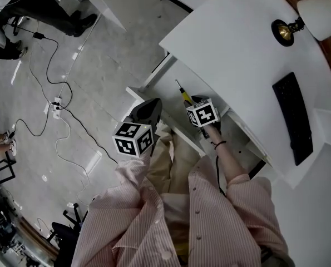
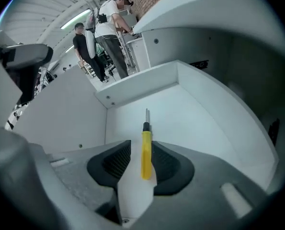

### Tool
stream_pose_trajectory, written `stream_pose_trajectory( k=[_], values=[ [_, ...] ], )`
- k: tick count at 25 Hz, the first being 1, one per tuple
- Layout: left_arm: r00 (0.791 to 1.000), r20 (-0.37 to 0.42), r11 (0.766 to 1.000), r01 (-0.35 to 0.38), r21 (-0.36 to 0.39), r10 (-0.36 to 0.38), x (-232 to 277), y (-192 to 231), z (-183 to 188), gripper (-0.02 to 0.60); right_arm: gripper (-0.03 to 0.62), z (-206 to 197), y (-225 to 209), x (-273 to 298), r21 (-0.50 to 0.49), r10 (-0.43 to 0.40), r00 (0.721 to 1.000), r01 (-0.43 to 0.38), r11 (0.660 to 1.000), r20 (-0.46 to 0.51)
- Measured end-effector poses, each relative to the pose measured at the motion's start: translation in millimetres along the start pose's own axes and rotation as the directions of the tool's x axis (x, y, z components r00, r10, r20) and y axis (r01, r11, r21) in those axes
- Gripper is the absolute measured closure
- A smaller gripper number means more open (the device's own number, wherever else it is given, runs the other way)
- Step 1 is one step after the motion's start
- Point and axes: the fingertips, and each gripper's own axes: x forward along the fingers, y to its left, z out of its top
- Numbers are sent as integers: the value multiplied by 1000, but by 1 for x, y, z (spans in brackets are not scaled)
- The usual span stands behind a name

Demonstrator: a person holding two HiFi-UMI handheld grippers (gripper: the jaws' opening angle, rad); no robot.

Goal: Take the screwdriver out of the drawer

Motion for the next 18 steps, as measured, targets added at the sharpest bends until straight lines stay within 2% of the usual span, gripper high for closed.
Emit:
stream_pose_trajectory(
  k=[9, 14, 18],
  values=[
    [1000, -6, 1000, 7, -28, -7, 2, 2, -4, 583, 476, -16, -6, 33, -29, -38, 997, 36, 999, -72],
    [1000, -7, 999, 8, -39, -9, 4, 3, -5, 583, 476, -13, -6, 39, -91, -59, 994, 51, 995, -89],
    [1000, -11, 999, 7, -49, -8, 6, 5, -7, 583, 491, -13, -10, 42, -136, -115, 988, 100, 986, -101]
  ],
)
